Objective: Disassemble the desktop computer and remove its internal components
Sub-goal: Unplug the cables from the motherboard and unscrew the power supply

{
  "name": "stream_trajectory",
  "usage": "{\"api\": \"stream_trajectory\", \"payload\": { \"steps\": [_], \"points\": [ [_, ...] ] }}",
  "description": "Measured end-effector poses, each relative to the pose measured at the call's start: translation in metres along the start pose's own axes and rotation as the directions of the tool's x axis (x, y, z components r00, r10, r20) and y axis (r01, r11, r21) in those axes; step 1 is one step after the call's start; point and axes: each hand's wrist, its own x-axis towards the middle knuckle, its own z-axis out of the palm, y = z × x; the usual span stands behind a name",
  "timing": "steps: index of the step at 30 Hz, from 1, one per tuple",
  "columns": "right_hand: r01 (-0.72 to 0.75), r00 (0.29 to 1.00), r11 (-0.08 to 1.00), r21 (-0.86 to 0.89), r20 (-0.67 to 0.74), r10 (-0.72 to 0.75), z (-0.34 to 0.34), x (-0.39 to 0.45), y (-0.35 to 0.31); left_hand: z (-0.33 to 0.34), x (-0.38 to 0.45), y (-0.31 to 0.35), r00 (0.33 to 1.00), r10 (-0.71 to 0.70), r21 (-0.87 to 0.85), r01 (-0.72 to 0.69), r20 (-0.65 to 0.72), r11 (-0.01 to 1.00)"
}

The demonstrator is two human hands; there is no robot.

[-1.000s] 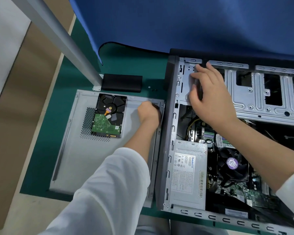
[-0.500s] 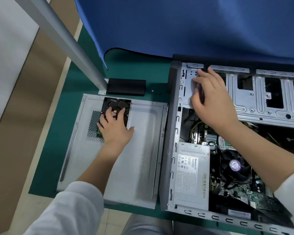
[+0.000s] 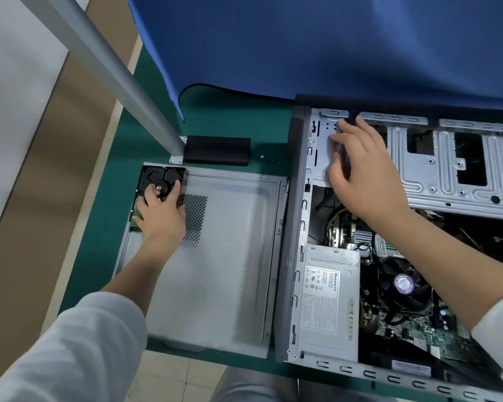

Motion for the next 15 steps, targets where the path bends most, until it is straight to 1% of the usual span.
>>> {"api": "stream_trajectory", "payload": {
  "steps": [4,12,13,14,15],
  "points": [
    [0.004,1.0,1.0,0.001,0.003,-0.004,0.0,0.0,0.0,0.003,0.0,0.0,1.0,-0.024,-0.001,0.024,0.013,1.0],
    [0.006,1.0,1.0,-0.019,0.0,-0.006,0.001,-0.001,0.001,0.002,-0.008,0.005,0.998,-0.001,0.005,0.001,0.066,1.0],
    [0.005,1.0,1.0,-0.015,0.0,-0.005,0.0,0.0,0.001,-0.001,-0.013,0.011,0.999,0.015,-0.009,-0.014,0.052,1.0],
    [0.002,1.0,1.0,-0.008,0.0,-0.002,0.0,0.0,0.0,-0.006,-0.02,0.019,0.999,0.047,-0.066,-0.046,0.015,0.997],
    [-0.002,1.0,1.0,0.0,0.003,0.002,-0.001,0.0,0.0,-0.012,-0.029,0.03,0.995,0.089,-0.173,-0.094,-0.037,0.98]
  ]
}}
